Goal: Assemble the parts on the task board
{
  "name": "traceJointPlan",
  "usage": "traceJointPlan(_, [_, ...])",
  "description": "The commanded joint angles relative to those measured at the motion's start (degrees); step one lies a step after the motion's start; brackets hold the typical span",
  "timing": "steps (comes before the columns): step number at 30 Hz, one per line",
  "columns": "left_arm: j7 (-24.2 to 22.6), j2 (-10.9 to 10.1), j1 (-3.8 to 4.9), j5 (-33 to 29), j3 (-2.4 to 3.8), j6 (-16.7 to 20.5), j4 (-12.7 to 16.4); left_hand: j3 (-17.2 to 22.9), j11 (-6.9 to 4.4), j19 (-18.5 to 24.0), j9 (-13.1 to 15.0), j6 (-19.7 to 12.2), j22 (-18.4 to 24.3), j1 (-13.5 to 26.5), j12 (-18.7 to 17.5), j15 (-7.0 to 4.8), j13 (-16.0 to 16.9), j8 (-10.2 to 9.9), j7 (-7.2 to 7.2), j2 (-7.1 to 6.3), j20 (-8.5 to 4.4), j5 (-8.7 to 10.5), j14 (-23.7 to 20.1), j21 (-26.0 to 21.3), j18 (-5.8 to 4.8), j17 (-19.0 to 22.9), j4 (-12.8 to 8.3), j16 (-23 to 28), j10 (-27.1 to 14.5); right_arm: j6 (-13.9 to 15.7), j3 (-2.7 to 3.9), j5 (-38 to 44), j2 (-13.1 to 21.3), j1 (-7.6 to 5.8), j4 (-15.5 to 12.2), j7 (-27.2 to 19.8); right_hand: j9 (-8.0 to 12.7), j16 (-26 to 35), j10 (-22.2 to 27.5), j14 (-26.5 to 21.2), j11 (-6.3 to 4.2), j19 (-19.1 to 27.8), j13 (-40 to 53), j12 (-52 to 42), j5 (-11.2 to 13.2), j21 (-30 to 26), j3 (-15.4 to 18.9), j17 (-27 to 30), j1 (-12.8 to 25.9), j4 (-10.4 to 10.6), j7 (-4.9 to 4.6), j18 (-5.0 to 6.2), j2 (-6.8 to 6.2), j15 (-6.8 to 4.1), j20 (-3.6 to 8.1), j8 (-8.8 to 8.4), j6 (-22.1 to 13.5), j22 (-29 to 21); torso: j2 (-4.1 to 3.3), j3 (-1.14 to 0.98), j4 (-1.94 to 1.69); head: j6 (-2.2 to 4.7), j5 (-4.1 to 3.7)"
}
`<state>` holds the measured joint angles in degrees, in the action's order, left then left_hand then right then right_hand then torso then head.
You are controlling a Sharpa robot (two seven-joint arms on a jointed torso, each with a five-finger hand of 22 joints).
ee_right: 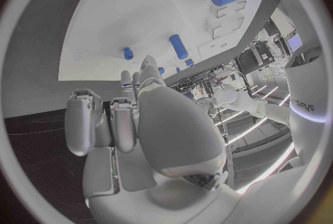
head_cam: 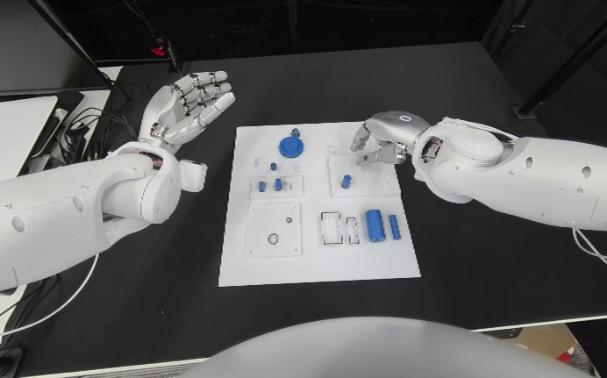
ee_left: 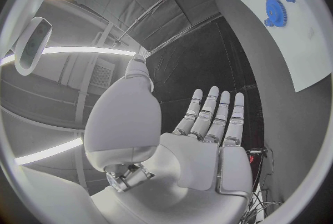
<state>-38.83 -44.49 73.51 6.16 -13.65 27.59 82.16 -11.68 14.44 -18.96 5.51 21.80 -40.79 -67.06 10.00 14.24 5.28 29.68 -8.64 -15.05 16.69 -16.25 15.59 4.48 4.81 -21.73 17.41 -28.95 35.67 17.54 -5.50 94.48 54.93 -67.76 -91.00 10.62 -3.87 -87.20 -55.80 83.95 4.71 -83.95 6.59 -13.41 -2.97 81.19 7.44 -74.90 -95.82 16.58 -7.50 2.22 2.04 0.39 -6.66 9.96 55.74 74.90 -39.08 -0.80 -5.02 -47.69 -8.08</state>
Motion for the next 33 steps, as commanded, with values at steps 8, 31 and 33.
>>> traceJointPlan(8, [-9.3,0.1,0.06,-0.6,0.06,-0.9,-0.2,2.1,0.06,-1.6,0.4,-1.4,-0.4,-0.4,1.7,0.29,0.5,1.5,-8.15,2.6,-0.01,1.01,-1.0,-0.5,0.23,-0.1,-0.1,-1.7,-1.2,-5.0,0.02,3.3,-0.3,-0.08,-0.1,5.5,0.0,0.4,-1.7,5.0,0.16,-0.2,-0.8,0.6,0.3,-0.6,-0.9,-10.3,0.5,0.1,-0.22,0.37,-0.53,0.0,0.22,-0.68,0.9,10.6,0.04,-0.01,-0.01,-0.11,-0.13])
traceJointPlan(31, [-8.5,-0.2,0.06,-0.6,0.06,-1.1,-0.4,3.3,0.11,-3.2,0.9,-3.2,-0.2,-0.7,5.7,0.48,1.3,4.5,-8.2,3.99,-0.04,1.93,-2.5,-0.8,0.25,0.6,-0.1,-4.8,-3.4,-7.8,0.02,4.5,-1.6,-0.06,0.3,8.5,0.0,0.6,-7.8,5.0,-0.55,-0.3,-3.1,2.1,0.3,-1.1,-2.6,-10.0,0.1,0.1,0.08,0.49,-0.36,-0.4,0.42,-2.36,1.7,10.3,0.0,0.0,0.03,-0.39,0.09])
traceJointPlan(33, [-8.5,-0.2,0.06,-0.6,0.06,-1.1,-0.4,3.7,0.13,-3.4,1.0,-3.6,0.0,-0.7,6.5,0.53,1.4,5.0,-8.21,4.53,-0.04,2.19,-2.7,-0.8,0.25,0.8,-0.1,-5.3,-3.8,-7.9,0.02,4.5,-1.7,-0.06,0.3,8.5,0.0,0.5,-8.1,5.0,-0.66,-0.3,-3.1,2.3,0.3,-1.2,-2.7,-10.0,0.0,0.1,0.15,0.5,-0.37,-0.51,0.5,-2.42,1.8,10.3,0.01,-0.01,0.03,-0.48,0.15])
